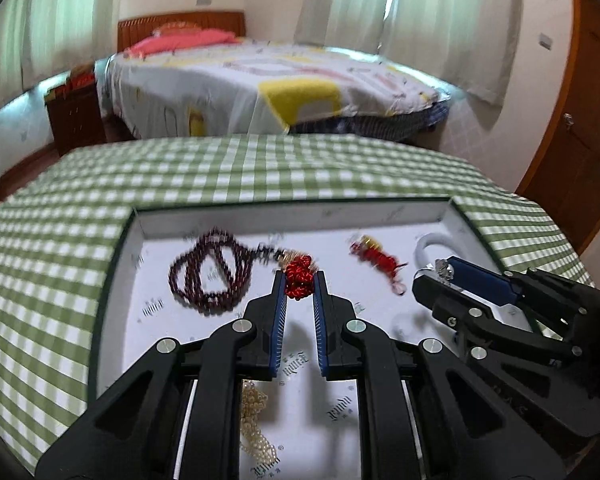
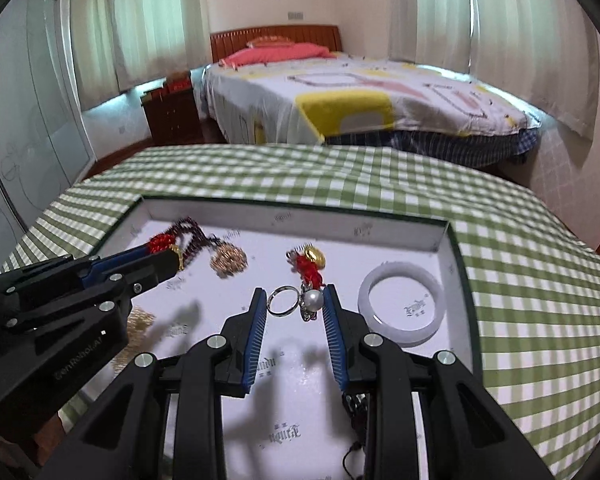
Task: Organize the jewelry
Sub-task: 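Lower the ring and red knot charm into the tray and open both tools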
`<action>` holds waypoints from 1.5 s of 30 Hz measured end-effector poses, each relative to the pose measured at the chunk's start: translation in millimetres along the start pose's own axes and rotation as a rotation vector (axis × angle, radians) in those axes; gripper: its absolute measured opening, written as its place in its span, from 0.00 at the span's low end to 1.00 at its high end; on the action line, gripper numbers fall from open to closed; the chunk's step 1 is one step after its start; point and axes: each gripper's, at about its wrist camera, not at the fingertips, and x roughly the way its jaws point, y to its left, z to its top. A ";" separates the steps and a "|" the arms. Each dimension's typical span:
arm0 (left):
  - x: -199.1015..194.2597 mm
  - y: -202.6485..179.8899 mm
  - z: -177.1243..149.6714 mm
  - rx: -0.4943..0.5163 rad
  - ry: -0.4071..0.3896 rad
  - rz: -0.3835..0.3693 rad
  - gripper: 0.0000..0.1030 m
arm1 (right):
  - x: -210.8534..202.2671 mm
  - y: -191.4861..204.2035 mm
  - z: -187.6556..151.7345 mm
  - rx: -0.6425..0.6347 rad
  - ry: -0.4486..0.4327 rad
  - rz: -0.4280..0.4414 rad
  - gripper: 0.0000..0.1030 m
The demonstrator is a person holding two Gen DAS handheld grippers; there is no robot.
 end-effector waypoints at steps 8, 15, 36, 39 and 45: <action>22.2 0.2 -2.2 -0.004 0.073 0.024 0.13 | 23.1 -4.9 2.1 0.008 0.072 0.009 0.29; 30.8 -2.0 -3.0 -0.002 0.113 0.033 0.13 | 29.3 -5.7 2.8 0.005 0.098 0.004 0.29; 33.0 -3.9 0.0 0.009 0.140 0.068 0.27 | 29.7 -6.0 1.3 0.005 0.104 -0.002 0.40; 31.9 -3.4 -0.3 0.007 0.140 0.071 0.29 | 29.1 -6.3 1.3 0.006 0.102 -0.004 0.41; 26.1 3.7 0.8 -0.019 0.115 0.103 0.50 | 23.7 -11.9 2.1 0.023 0.090 -0.017 0.49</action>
